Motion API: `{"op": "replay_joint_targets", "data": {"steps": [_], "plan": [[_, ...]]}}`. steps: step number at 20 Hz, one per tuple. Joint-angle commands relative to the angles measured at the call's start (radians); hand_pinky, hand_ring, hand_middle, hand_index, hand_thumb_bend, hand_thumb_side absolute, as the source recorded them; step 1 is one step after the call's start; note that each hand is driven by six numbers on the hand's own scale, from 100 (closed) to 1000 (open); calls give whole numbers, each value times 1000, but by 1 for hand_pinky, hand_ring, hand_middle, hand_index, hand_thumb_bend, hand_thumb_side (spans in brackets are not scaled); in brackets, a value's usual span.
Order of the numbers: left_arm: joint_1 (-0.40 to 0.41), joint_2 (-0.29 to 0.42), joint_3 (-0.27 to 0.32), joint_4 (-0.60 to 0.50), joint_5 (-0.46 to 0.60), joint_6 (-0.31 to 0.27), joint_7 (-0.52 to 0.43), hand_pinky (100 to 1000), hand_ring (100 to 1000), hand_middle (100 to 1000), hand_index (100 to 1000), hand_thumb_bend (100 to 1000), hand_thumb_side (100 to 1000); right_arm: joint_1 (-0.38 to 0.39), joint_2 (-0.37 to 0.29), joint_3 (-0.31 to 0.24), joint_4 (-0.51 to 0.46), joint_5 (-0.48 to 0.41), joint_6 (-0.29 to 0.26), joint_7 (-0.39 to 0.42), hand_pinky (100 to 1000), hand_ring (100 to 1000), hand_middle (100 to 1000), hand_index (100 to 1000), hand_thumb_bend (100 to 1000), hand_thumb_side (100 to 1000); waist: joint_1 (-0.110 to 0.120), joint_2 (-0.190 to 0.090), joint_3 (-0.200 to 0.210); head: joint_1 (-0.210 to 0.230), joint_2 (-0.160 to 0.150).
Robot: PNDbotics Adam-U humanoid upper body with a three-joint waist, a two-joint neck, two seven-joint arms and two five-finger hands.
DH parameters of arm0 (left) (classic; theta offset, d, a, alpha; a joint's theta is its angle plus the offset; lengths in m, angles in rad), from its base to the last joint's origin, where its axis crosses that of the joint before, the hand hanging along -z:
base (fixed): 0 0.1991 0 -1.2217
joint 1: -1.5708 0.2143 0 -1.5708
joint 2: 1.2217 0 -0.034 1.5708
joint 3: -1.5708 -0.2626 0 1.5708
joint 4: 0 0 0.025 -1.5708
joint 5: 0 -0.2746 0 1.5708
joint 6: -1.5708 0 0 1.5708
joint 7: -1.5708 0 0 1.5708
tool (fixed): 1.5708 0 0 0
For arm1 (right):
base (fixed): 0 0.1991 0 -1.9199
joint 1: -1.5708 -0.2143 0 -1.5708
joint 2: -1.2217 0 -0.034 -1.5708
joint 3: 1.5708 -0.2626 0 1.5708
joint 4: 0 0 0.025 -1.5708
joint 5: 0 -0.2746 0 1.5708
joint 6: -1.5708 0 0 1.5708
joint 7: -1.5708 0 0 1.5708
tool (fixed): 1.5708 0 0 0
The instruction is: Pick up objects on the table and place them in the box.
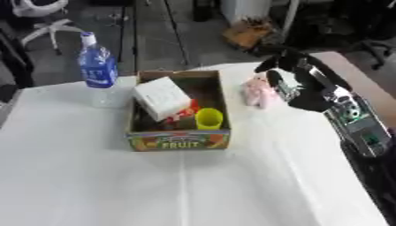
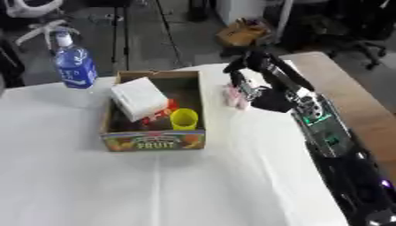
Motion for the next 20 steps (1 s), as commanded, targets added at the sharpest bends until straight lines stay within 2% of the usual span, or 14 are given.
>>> {"op": "replay_joint_targets", "data": {"steps": [1, 7, 20], "plan": [[1, 22, 18, -30, 55, -20, 26, 728, 707, 747, 898, 876, 673, -9, -36, -11, -11, -4, 2, -5, 760, 713, 830, 931, 128, 511, 0, -17, 3, -2, 6], [22, 8, 20, -45, 85, -44, 33, 726, 706, 746, 898, 864, 684, -9, -35, -9, -12, -5, 1, -4, 761, 713, 830, 931, 132, 508, -5, -18, 10, 0, 12], [29, 2, 15, -58, 90, -53, 29, 724, 705, 745, 894, 842, 699, -11, -34, -11, -15, -4, 0, -10, 761, 714, 830, 931, 136, 504, -12, -14, 16, 1, 15]]}}
